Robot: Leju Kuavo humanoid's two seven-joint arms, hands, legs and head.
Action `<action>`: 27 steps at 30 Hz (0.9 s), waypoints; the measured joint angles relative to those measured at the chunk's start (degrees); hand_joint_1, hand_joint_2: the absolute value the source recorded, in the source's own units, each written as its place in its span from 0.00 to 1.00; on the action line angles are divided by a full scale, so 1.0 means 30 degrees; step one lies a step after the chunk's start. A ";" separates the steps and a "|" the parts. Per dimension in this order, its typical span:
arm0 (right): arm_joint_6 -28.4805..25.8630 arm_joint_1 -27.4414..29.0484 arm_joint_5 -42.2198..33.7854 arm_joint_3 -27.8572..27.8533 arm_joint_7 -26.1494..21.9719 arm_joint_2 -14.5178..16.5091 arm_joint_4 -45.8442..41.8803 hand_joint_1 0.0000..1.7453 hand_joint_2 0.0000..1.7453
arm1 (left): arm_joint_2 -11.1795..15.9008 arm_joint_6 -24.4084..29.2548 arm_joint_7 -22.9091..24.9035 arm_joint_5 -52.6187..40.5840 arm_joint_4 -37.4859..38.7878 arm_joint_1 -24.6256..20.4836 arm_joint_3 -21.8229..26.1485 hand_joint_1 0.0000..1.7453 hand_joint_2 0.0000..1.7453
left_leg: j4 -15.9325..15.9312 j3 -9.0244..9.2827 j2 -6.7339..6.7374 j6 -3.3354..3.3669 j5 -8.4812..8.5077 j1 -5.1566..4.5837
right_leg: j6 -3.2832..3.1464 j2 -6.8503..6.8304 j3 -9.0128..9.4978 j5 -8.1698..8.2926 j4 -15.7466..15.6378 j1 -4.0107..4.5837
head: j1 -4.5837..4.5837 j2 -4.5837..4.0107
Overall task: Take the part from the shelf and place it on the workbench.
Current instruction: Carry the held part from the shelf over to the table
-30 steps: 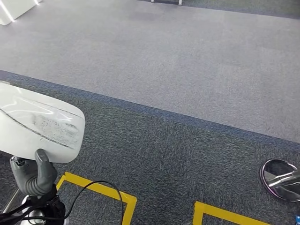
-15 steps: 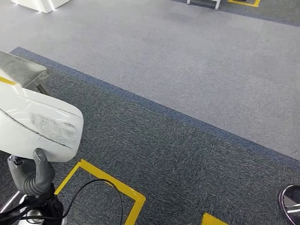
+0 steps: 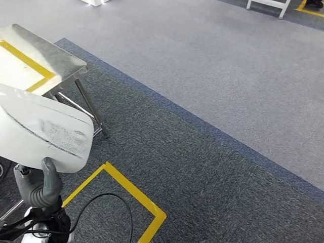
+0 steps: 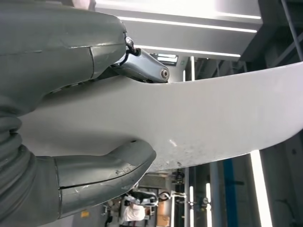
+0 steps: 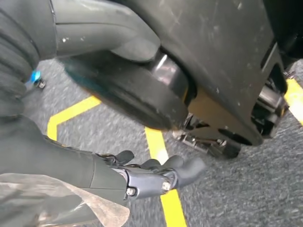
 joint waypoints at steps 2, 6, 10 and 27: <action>0.0000 -0.0017 0.0040 0.0047 0.0011 -0.0002 -0.0004 0.00 1.00 | 0.0004 0.0033 0.0055 -0.0025 0.0009 -0.0004 -0.0002 1.00 1.00 | 0.0587 -0.0285 0.0586 -0.0165 -0.0370 -0.0028 | -0.0258 -0.0533 0.0113 0.0042 -0.0096 -0.0012 | -0.0104 0.0000; -0.0018 0.0075 0.0060 0.0067 0.0013 -0.0009 -0.0005 0.00 1.00 | 0.0005 0.0040 0.0116 -0.0045 0.0038 -0.0039 -0.0015 1.00 1.00 | 0.4918 -0.2342 0.2119 -0.0396 -0.2293 -0.0010 | -0.0546 -0.1786 0.0221 -0.0062 -0.0149 0.0115 | -0.0262 -0.0004; -0.0042 0.0033 0.0275 0.0162 0.0058 -0.0015 -0.0005 0.00 1.00 | 0.0009 0.0034 0.0213 -0.0042 0.0106 -0.0045 -0.0015 1.00 1.00 | 0.2670 -0.1137 0.2657 -0.0187 -0.0616 -0.0075 | -0.0504 -0.2808 0.0504 -0.0309 -0.0155 0.0182 | -0.0262 -0.0004; 0.0066 -0.0202 0.0627 0.0548 0.0149 -0.0029 0.0002 0.00 1.00 | -0.0002 -0.0157 0.0408 -0.0051 0.0404 -0.0331 -0.0084 1.00 1.00 | -0.0096 0.0292 0.0915 0.0622 -0.0128 -0.0218 | 0.0172 -0.0311 -0.0429 0.0115 0.0592 0.0138 | -0.0078 -0.0004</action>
